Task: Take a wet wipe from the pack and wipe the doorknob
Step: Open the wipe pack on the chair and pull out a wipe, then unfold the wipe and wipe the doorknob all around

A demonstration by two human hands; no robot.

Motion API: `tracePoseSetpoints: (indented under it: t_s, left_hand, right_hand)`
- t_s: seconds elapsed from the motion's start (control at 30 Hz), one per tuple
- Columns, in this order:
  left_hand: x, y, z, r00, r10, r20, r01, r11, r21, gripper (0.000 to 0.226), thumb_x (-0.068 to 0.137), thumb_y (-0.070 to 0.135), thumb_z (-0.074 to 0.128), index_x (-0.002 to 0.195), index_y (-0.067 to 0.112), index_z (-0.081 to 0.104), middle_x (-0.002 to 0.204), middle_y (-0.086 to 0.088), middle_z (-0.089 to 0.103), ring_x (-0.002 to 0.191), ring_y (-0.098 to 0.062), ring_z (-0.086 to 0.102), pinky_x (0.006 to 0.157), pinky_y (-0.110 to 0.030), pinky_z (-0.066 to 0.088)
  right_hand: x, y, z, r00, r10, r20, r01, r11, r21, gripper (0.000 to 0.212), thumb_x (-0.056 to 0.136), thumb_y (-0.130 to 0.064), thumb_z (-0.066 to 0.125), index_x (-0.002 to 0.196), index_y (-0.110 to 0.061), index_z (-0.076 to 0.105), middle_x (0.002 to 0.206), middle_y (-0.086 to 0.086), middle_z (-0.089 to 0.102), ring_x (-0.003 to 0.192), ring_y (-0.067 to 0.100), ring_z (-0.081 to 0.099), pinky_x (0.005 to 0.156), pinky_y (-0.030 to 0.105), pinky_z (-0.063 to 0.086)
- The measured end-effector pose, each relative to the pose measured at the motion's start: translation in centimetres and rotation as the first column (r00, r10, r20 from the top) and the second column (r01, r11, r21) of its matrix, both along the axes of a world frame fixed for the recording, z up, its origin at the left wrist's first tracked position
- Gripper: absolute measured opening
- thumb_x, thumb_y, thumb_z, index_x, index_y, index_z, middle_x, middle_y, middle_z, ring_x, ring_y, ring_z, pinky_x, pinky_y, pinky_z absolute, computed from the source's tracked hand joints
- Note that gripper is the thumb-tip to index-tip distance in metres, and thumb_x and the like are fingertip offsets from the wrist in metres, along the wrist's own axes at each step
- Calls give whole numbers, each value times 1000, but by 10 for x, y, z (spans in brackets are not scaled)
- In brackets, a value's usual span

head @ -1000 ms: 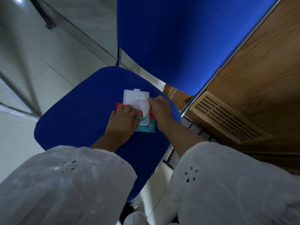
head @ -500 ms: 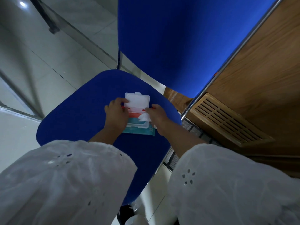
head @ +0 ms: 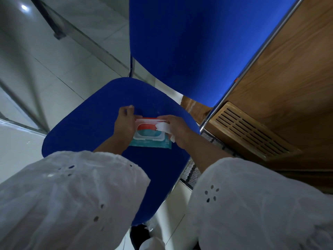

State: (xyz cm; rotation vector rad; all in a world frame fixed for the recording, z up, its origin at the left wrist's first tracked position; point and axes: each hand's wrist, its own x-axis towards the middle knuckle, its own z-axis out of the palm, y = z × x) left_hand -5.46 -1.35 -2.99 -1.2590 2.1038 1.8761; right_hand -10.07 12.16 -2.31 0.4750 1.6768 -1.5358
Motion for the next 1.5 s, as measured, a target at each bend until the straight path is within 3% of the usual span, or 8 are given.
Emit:
tracePoseSetpoints:
  t_s: [0.13, 0.27, 0.5, 0.7, 0.83, 1.0, 1.17, 1.5]
  left_hand:
    - [8, -1, -10, 918, -355, 178, 395, 865, -309, 26, 84, 24, 61, 109, 22, 55, 119, -7, 56, 117, -30, 41, 94, -40, 36]
    - [18, 6, -9, 738, -498, 454, 664, 421, -618, 32, 83, 22, 60, 114, 27, 56, 126, -8, 43, 116, -32, 35, 94, -44, 34]
    - [18, 22, 6, 563, -398, 725, 811, 97, -577, 31, 86, 31, 57, 117, 29, 56, 129, -9, 37, 121, -31, 32, 102, -47, 32]
    - [8, 21, 45, 472, -459, 753, 880, 198, -431, 34, 92, 41, 42, 125, 37, 49, 130, -10, 41, 125, -35, 30, 104, -45, 30]
    - [-6, 29, 101, 604, -628, 490, 797, 479, -369, 32, 92, 31, 45, 120, 22, 58, 128, -11, 56, 119, -32, 49, 98, -39, 41]
    - [-44, 58, 202, 740, -654, 157, 665, 675, -321, 32, 95, 23, 43, 111, 2, 60, 118, -19, 63, 99, -26, 58, 85, -33, 46]
    - [-72, 92, 313, 722, -689, 64, 654, 648, -390, 39, 93, 39, 42, 102, 6, 60, 101, -15, 62, 88, -26, 56, 63, -27, 40]
    - [-99, 171, 517, 613, -777, -145, 580, 567, -586, 28, 93, 28, 48, 112, 11, 60, 83, -5, 61, 76, -16, 54, 61, -23, 41]
  right_hand:
    - [1, 0, 0, 967, 229, -108, -214, 967, 136, 16, 87, -9, 51, 91, 0, 64, 81, 10, 59, 67, 21, 54, 57, 22, 48]
    - [6, 0, -3, 616, 761, -204, -543, 598, 590, 28, 91, -17, 45, 103, -5, 68, 113, 13, 65, 101, 30, 60, 93, 42, 49]
    - [13, -3, 19, 441, 896, -55, -668, 368, 647, 34, 95, -19, 45, 126, -9, 52, 125, 12, 58, 112, 30, 55, 90, 33, 43]
    - [4, 14, 64, 712, 697, -78, -634, 687, 354, 10, 90, -5, 50, 98, -3, 55, 97, 10, 42, 85, 21, 39, 59, 24, 31]
    - [-13, 33, 119, 795, 591, -137, -550, 797, 250, 24, 83, 6, 44, 66, -11, 44, 77, 5, 38, 75, 18, 35, 61, 26, 29]
    - [-42, 53, 216, 778, 569, -267, -476, 810, 341, 21, 80, 11, 41, 82, -6, 53, 81, 5, 47, 74, 19, 42, 55, 24, 29]
    - [-59, 86, 322, 800, 446, -401, -374, 894, 248, 31, 81, 11, 42, 75, -17, 54, 100, 10, 55, 96, 24, 49, 66, 27, 44]
    - [-64, 189, 538, 651, 381, -656, -224, 923, 313, 26, 83, 9, 42, 93, -11, 55, 89, 5, 51, 80, 18, 47, 65, 28, 40]
